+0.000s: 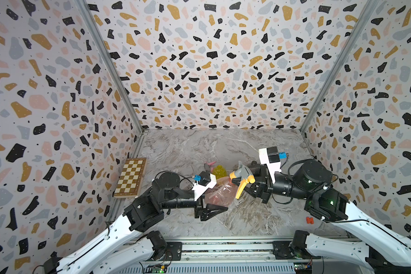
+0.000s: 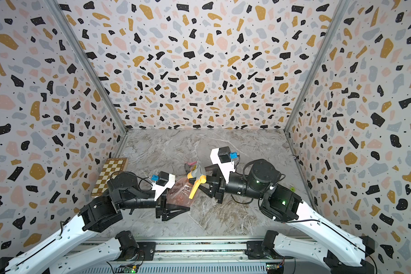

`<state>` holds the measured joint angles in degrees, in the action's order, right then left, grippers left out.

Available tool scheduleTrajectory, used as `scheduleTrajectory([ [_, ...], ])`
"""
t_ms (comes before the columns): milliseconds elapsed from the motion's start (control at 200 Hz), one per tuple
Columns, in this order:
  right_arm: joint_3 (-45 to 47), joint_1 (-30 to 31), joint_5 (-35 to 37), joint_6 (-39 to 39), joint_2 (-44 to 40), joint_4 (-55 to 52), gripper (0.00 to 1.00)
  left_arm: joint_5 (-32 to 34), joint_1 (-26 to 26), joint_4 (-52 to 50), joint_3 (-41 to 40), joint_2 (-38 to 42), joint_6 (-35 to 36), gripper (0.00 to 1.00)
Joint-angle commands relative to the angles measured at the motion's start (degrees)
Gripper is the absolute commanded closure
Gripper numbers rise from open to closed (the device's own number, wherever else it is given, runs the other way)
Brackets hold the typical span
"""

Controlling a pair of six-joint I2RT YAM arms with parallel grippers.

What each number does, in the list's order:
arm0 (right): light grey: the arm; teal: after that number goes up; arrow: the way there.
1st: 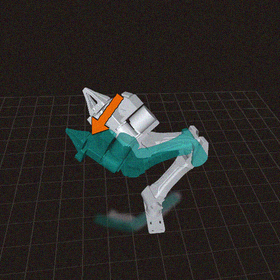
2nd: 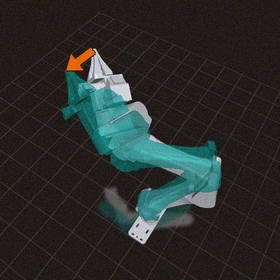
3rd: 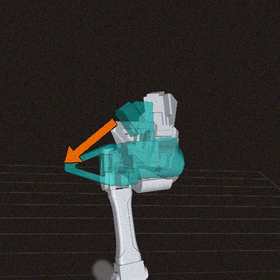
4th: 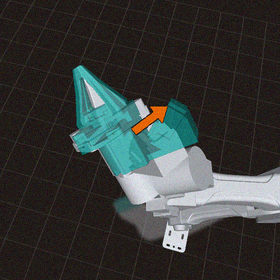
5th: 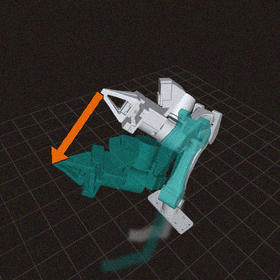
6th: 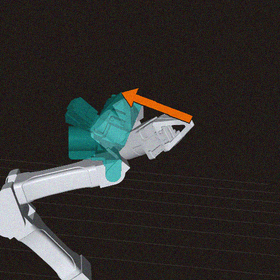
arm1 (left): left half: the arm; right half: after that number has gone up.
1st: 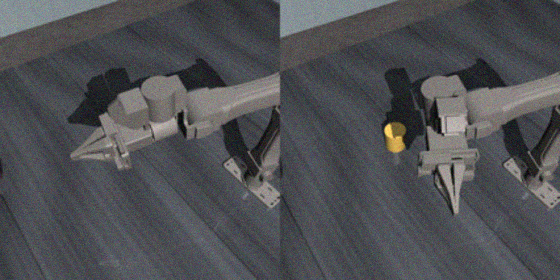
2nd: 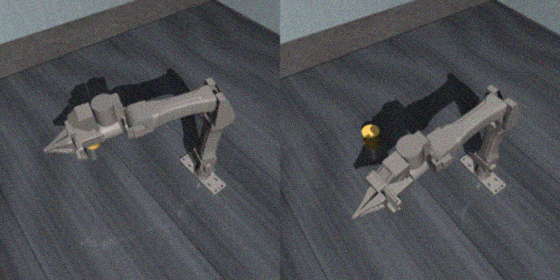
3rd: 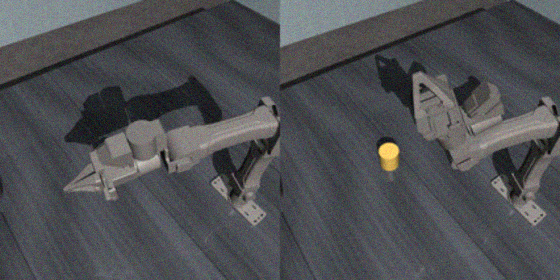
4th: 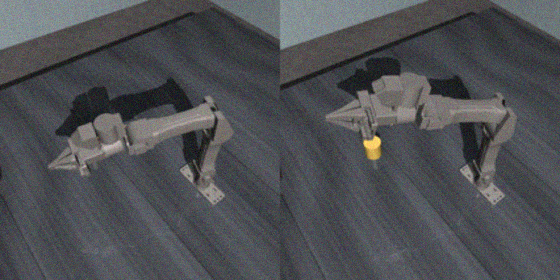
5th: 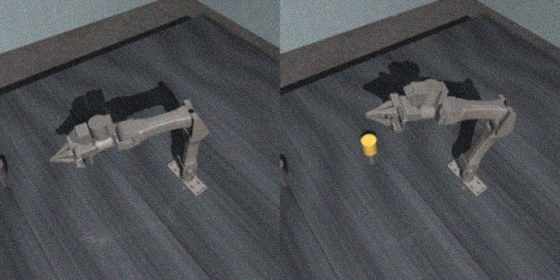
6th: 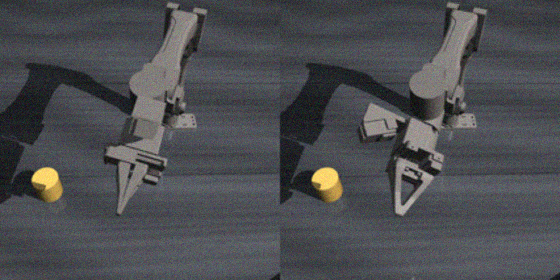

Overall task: Attach spray nozzles to spray bottles
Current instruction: Insert the spray nozzle into the spray bottle.

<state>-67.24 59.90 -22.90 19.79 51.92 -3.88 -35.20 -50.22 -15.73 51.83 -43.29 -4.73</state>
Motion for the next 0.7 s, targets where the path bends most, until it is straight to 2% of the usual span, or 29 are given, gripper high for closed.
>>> scheduleTrajectory([
  [0, -0.96, 0.08, -1.86, -1.22, -1.15, -1.6, 0.66, 0.04, 0.03, 1.87, 2.83, 0.97, 1.87, 1.0],
  [325, -1.66, 0.13, -2.49, -2.72, -1.41, -4.01, 0.63, 0.13, 0.03, 0.48, 3.54, 1.35, 2.79, 1.0],
  [450, -2.18, 0.07, -4.81, -2.36, -0.11, -4.11, 0.63, 0.48, 0.03, 0.92, 3.79, 1.14, 2.62, 1.0],
  [696, -1.41, 0.12, -1.51, 0.57, 1.67, -5.71, 0.63, 7.09, -0.01, 4.49, 4.94, 0.92, 2.57, 1.0],
])
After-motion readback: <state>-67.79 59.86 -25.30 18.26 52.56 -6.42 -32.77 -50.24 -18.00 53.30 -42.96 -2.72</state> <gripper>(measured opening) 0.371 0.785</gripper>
